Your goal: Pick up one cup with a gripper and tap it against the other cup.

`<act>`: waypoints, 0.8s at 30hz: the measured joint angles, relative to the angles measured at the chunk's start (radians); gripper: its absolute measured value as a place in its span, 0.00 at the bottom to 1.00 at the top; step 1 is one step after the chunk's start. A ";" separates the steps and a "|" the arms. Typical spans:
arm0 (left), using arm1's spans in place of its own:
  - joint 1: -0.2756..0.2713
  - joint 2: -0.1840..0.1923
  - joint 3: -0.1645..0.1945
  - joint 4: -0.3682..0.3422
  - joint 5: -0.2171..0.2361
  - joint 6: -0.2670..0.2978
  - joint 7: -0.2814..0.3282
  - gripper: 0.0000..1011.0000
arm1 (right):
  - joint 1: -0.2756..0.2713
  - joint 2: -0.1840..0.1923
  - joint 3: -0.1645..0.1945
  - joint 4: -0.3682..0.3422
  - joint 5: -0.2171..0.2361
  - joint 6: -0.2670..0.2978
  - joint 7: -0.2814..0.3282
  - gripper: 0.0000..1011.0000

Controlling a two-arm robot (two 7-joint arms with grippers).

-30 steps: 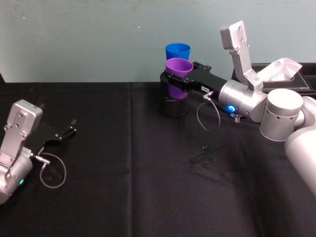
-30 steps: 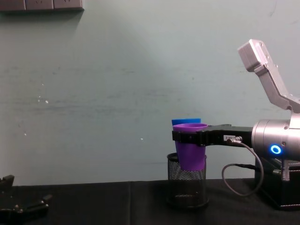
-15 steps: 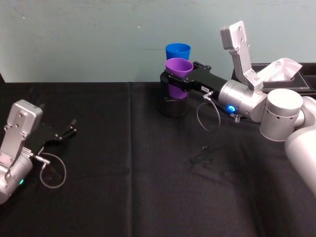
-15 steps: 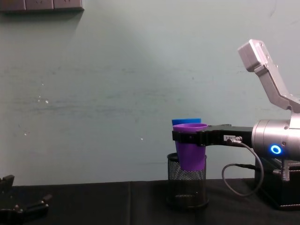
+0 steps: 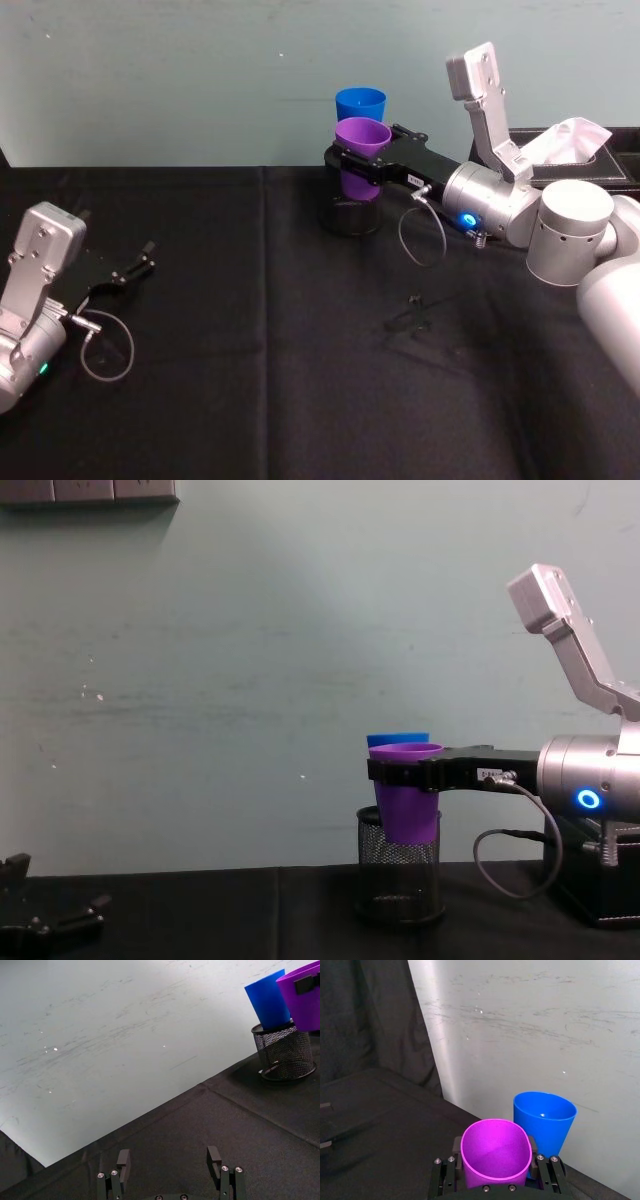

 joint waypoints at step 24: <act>0.000 0.000 0.000 0.000 0.000 0.000 0.000 0.99 | 0.000 0.000 0.000 0.000 0.000 0.000 0.000 0.71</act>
